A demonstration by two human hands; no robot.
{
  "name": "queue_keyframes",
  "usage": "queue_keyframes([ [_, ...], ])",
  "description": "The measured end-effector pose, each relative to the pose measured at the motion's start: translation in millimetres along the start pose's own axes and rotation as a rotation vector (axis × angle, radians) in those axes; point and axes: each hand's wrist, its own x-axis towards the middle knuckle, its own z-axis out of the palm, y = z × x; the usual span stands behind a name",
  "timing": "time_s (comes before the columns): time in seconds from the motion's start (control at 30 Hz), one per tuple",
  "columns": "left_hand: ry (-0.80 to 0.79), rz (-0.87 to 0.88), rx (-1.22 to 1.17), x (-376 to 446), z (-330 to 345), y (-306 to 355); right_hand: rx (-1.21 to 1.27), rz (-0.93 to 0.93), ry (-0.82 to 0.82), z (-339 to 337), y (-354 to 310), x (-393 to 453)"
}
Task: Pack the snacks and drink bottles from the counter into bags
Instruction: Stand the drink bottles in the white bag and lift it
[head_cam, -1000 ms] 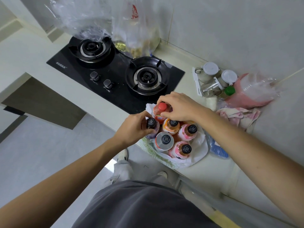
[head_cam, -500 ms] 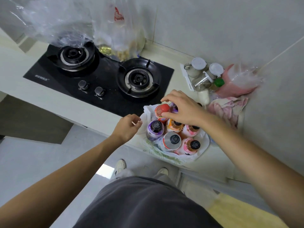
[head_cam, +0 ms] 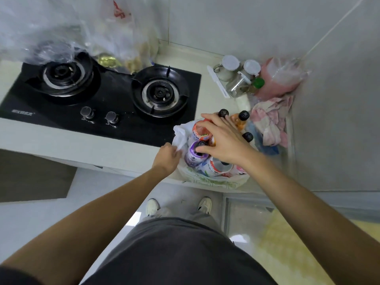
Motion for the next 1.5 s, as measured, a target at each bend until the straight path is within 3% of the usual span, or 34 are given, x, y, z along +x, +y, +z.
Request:
queue_keyframes([
  [0.33, 0.029, 0.158, -0.223, -37, -46, 9, 0.019, 0.059, 0.011, -3, -6, -1],
  [0.67, 0.343, 0.357, -0.492, -70, -111, 94, 0.028, 0.017, 0.017, -2, -2, -4],
  [0.87, 0.276, 0.344, -0.49, -59, -103, 125, 0.024, -0.036, 0.032, -4, 4, -5],
  [0.93, 0.228, 0.33, -0.489, -60, -99, 132, 0.08, -0.042, 0.076, -12, 7, -13],
  [1.07, 0.147, 0.315, -0.455, -55, -87, 143, 0.19, 0.014, 0.319, -35, 35, -43],
  [1.2, 0.148, 0.273, -0.389, -51, -72, 164, 0.307, 0.335, 0.455, -26, 108, -70],
  [1.27, 0.126, 0.273, -0.332, -49, -63, 174, 0.378, 0.491, 0.413, -9, 138, -78],
  [1.33, 0.112, 0.28, -0.249, -45, -54, 180, 0.455, 0.565, 0.26, 9, 154, -83],
  [1.4, 0.125, 0.318, -0.105, -41, -47, 185, 0.477, 0.564, 0.094, 24, 158, -84],
  [1.5, 0.133, 0.392, 0.087, -35, -41, 191, 0.465, 0.538, -0.025, 44, 157, -77],
])
